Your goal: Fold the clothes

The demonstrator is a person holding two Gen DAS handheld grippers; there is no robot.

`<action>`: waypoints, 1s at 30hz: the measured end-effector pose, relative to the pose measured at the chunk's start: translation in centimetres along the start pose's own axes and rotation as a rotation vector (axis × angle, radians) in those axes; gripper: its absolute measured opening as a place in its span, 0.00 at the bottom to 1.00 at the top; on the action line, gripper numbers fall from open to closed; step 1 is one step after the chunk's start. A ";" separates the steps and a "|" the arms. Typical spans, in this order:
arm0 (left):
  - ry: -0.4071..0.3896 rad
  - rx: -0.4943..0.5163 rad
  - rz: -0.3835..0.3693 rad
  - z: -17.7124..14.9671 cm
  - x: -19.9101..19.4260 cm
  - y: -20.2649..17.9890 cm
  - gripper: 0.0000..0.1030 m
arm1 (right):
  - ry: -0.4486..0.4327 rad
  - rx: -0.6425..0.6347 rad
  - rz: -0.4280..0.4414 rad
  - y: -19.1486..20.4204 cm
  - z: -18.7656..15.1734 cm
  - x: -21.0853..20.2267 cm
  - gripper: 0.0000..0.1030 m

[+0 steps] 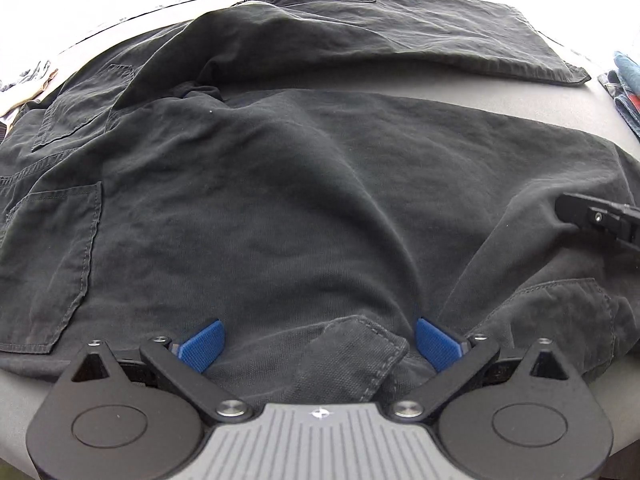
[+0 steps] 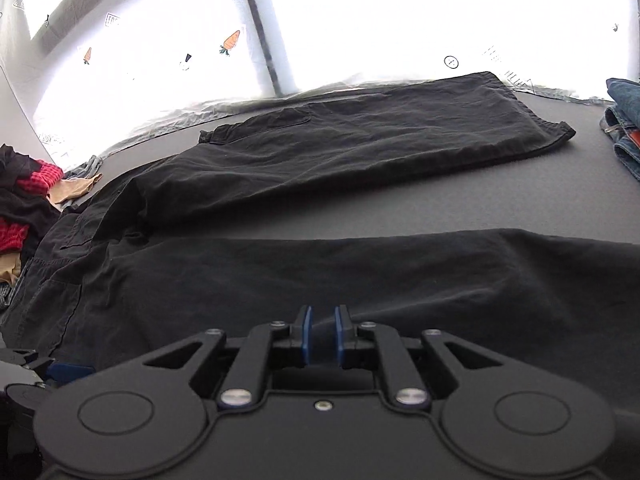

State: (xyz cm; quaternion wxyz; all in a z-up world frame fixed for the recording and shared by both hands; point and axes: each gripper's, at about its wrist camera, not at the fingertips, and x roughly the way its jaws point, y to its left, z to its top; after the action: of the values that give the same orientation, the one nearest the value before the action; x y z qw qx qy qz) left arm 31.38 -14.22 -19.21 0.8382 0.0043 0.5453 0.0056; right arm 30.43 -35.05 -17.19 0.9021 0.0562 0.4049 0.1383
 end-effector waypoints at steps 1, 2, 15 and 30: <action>-0.008 0.008 0.007 -0.3 0.0 -0.1 0.99 | 0.027 -0.020 -0.003 0.5 -1.2 0.2 0.11; -0.017 0.016 0.013 -0.6 0.0 -0.1 1.00 | 0.045 -0.035 -0.004 0.8 -2.3 0.2 0.13; -0.112 0.000 0.012 -1.9 -0.5 -0.2 1.00 | 0.030 -0.147 -0.092 -0.7 -8.1 -3.5 0.16; -0.162 -0.267 -0.136 -4.1 -3.3 5.1 1.00 | -0.050 0.490 0.096 -8.6 -10.6 -8.6 0.99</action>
State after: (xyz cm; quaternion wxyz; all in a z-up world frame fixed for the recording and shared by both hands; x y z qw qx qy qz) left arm 26.30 -9.15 -17.81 0.8709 -0.1435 0.4695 0.0208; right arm 18.80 -45.94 -19.97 0.8637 0.2957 0.4007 0.0772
